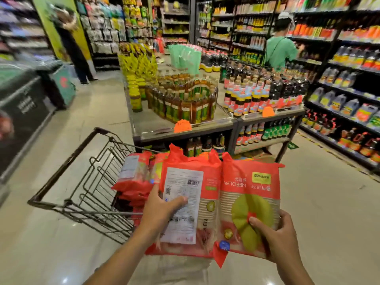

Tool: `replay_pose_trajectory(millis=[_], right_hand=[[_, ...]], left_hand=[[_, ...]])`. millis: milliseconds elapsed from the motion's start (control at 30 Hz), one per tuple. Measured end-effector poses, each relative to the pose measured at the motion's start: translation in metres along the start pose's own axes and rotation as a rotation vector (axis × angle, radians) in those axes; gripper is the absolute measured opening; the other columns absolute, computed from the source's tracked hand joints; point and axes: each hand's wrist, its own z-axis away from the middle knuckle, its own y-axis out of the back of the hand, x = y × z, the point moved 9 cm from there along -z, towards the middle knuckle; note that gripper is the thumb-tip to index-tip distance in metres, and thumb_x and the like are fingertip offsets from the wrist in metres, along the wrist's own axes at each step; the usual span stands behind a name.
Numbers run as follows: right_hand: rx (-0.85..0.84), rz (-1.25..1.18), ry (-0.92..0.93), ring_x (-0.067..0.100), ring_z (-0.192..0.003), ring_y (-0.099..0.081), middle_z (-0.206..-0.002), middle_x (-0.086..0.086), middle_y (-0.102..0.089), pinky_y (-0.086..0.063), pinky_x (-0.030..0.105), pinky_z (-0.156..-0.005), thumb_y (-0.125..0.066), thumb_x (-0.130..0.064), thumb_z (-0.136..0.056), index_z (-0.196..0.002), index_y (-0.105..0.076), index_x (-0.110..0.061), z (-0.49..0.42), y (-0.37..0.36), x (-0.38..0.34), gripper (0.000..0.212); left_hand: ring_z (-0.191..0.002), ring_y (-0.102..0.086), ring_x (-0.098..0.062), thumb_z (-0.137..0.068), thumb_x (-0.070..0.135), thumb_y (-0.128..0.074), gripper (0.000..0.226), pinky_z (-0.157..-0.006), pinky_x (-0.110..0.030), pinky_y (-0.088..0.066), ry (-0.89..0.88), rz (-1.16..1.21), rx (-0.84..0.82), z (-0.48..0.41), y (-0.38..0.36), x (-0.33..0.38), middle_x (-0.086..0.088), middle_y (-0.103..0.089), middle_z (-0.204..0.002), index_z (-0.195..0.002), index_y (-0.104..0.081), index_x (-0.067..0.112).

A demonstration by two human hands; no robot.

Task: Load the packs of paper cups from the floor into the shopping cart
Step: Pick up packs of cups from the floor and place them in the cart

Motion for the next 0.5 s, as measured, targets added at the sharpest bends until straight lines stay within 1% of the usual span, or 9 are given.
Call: replay_pose_trajectory(millis=[33,100,167,233,300,400,467,500], right_hand=[[-0.011,0.007,-0.009,0.026,-0.096,-0.071,-0.107,0.003,-0.071,-0.059,0.057,-0.086,-0.1,-0.034,-0.046,-0.12,-0.054,-0.022,-0.008,-0.022,0.0,0.088],[-0.031,0.025,-0.025,0.026,-0.095,-0.071,-0.107,0.005,-0.07,-0.058,0.055,-0.087,-0.099,-0.023,-0.055,-0.116,-0.054,-0.022,-0.027,-0.057,0.001,0.076],[-0.058,0.057,-0.042,0.028,-0.095,-0.07,-0.108,0.007,-0.069,-0.059,0.052,-0.086,-0.095,-0.016,-0.061,-0.115,-0.053,-0.021,-0.051,-0.087,0.003,0.068],[-0.071,0.069,-0.053,0.029,-0.094,-0.07,-0.108,0.009,-0.068,-0.058,0.05,-0.084,-0.095,-0.016,-0.062,-0.116,-0.052,-0.018,-0.08,-0.114,0.005,0.069],[-0.082,0.066,-0.077,0.03,-0.094,-0.07,-0.108,0.01,-0.068,-0.058,0.052,-0.086,-0.097,-0.018,-0.06,-0.116,-0.051,-0.017,-0.115,-0.138,0.012,0.072],[-0.088,0.063,-0.138,0.031,-0.093,-0.07,-0.108,0.011,-0.068,-0.058,0.051,-0.084,-0.094,-0.015,-0.064,-0.119,-0.05,-0.013,-0.172,-0.175,0.03,0.07],[-0.111,0.057,-0.181,0.031,-0.091,-0.071,-0.106,0.01,-0.069,-0.059,0.047,-0.08,-0.093,-0.017,-0.066,-0.12,-0.049,-0.011,-0.212,-0.204,0.049,0.07],[-0.115,0.06,-0.203,0.03,-0.09,-0.071,-0.105,0.01,-0.069,-0.058,0.045,-0.079,-0.093,-0.017,-0.067,-0.12,-0.05,-0.011,-0.232,-0.217,0.059,0.069]], left_hand=[[-0.085,-0.078,-0.015,-0.076,0.009,-0.088,0.045,-0.077,-0.037,-0.061,0.01,-0.016,0.026,-0.017,0.016,-0.003,0.004,-0.08,-0.094,-0.107,-0.062,0.029],[-0.088,-0.076,-0.017,-0.075,0.014,-0.088,0.042,-0.079,-0.04,-0.06,0.036,-0.039,0.054,-0.047,0.037,-0.009,0.004,-0.078,-0.096,-0.102,-0.061,0.032],[-0.087,-0.076,-0.017,-0.077,0.017,-0.088,0.041,-0.074,-0.037,-0.059,0.066,-0.023,0.069,-0.079,0.053,-0.021,0.003,-0.078,-0.097,-0.104,-0.061,0.032],[-0.085,-0.078,-0.016,-0.079,0.016,-0.086,0.041,-0.071,-0.034,-0.059,0.096,0.003,0.086,-0.114,0.071,-0.034,0.003,-0.079,-0.096,-0.109,-0.062,0.03],[-0.085,-0.078,-0.016,-0.08,0.019,-0.085,0.042,-0.068,-0.032,-0.06,0.124,-0.012,0.128,-0.151,0.088,-0.041,0.004,-0.078,-0.099,-0.114,-0.061,0.027],[-0.076,-0.077,-0.014,-0.081,0.017,-0.084,0.04,-0.059,-0.029,-0.058,0.166,-0.063,0.203,-0.22,0.122,-0.056,-0.002,-0.076,-0.099,-0.113,-0.061,0.019],[-0.075,-0.075,-0.019,-0.081,0.016,-0.084,0.046,-0.056,-0.029,-0.055,0.217,-0.105,0.255,-0.268,0.145,-0.066,-0.007,-0.074,-0.1,-0.117,-0.057,0.012],[-0.075,-0.073,-0.021,-0.081,0.016,-0.084,0.048,-0.055,-0.029,-0.053,0.243,-0.111,0.291,-0.288,0.154,-0.067,-0.007,-0.072,-0.098,-0.118,-0.054,0.011]])
